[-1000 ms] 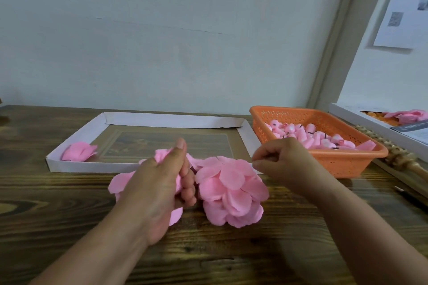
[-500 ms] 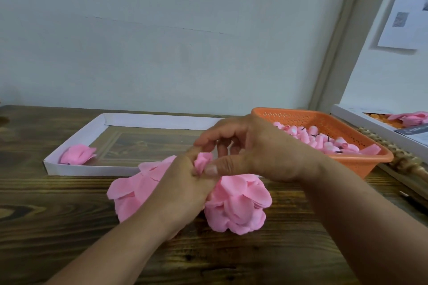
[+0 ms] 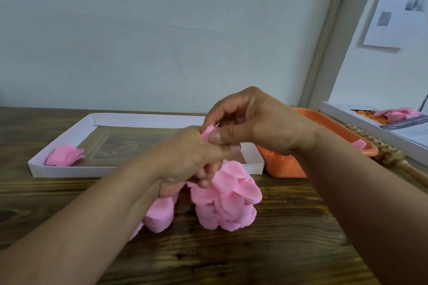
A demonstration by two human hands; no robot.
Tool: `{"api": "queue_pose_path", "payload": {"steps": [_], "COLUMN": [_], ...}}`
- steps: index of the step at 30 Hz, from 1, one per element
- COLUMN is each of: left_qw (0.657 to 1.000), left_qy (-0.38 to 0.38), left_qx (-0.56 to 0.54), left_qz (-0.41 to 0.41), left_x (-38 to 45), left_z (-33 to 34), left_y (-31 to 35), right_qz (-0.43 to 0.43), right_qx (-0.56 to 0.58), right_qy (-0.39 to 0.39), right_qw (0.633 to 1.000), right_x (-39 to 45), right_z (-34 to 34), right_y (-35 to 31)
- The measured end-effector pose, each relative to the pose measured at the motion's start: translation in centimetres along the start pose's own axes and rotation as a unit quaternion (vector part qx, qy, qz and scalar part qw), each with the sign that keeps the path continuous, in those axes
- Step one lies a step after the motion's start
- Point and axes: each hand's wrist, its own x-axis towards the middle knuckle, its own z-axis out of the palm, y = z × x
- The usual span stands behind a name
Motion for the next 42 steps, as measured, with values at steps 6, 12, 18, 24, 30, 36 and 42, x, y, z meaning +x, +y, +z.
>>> {"api": "queue_pose_path", "payload": {"steps": [6, 12, 18, 24, 30, 36, 42], "left_qw": [0.991, 0.979, 0.983, 0.916, 0.848, 0.82, 0.73], "left_qy": [-0.116, -0.164, -0.169, 0.039, 0.034, 0.144, 0.301], "left_qx": [-0.03, -0.071, -0.033, 0.39, 0.529, 0.552, 0.599], "left_qz": [-0.06, -0.1, -0.06, -0.081, -0.023, 0.048, 0.131], "left_x": [1.1, 1.7, 2.1, 2.1, 1.5, 1.5, 1.0], "left_z": [-1.0, -2.3, -2.8, -3.7, -2.2, -2.0, -2.0], "left_y": [2.3, 2.4, 1.8, -0.6, -3.6, -3.7, -3.6], "right_qz": [-0.036, -0.044, -0.057, -0.003, 0.027, 0.028, 0.021], "right_qx": [0.014, 0.051, 0.037, -0.024, -0.005, 0.022, 0.043], "right_qy": [0.067, 0.096, 0.12, 0.245, 0.267, 0.273, 0.285], "right_qw": [0.997, 0.993, 0.99, 0.969, 0.963, 0.961, 0.957], "right_x": [0.3, 0.9, 1.3, -0.3, -1.8, -2.3, -2.2], "right_z": [-0.5, 0.0, -0.8, -4.5, -4.5, -4.3, -3.6], "right_y": [0.1, 0.2, 1.4, 4.1, 6.4, 6.6, 6.1]}}
